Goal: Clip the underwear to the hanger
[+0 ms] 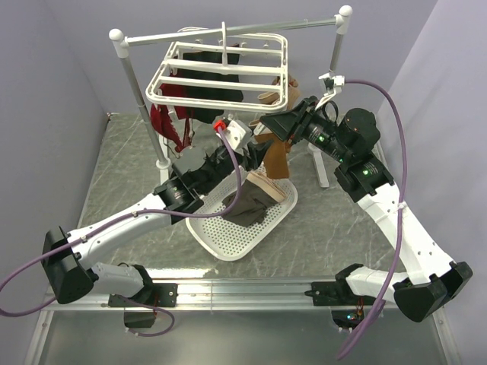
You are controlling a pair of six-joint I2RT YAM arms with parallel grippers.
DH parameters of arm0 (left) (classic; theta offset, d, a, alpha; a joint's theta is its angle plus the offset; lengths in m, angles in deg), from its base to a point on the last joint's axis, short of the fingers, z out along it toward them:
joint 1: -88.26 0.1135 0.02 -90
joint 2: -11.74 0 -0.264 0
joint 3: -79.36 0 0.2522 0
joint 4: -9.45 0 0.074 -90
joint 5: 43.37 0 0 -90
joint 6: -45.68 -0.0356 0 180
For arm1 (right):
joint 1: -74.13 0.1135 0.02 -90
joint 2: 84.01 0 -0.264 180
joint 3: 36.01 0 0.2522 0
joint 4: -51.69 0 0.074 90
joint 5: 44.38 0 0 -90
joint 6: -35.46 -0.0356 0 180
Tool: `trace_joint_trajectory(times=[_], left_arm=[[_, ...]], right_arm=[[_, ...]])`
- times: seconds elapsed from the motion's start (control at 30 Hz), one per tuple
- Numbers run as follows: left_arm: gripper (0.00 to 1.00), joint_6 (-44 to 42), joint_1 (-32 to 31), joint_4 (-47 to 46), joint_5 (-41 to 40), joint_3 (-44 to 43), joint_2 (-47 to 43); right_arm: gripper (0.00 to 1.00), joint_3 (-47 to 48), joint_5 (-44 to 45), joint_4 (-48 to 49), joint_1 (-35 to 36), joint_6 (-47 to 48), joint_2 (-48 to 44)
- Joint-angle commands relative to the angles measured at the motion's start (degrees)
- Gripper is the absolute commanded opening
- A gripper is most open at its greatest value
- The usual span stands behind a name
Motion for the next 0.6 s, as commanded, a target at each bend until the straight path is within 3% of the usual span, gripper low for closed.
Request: trace_joint_trajectory(times=[0.0, 0.2, 0.43, 0.57], left_arm=[[0.53, -0.6, -0.2, -4.5, -0.5, -3.4, 0.0], [0.42, -0.3, -0.2, -5.3, 0.4, -4.5, 0.8], [0.41, -0.9, -0.2, -5.3, 1.1, -4.8, 1.4], [0.17, -1.2, -0.2, -5.2, 1.3, -5.0, 1.6]], right_arm=[[0.00, 0.1, -2.2, 2.5, 0.1, -0.7, -1.3], [0.00, -0.2, -2.0, 2.3, 0.1, -0.2, -1.3], [0.00, -0.2, -2.5, 2.5, 0.1, -0.2, -1.3], [0.00, -0.4, -2.6, 2.5, 0.1, -0.1, -1.4]])
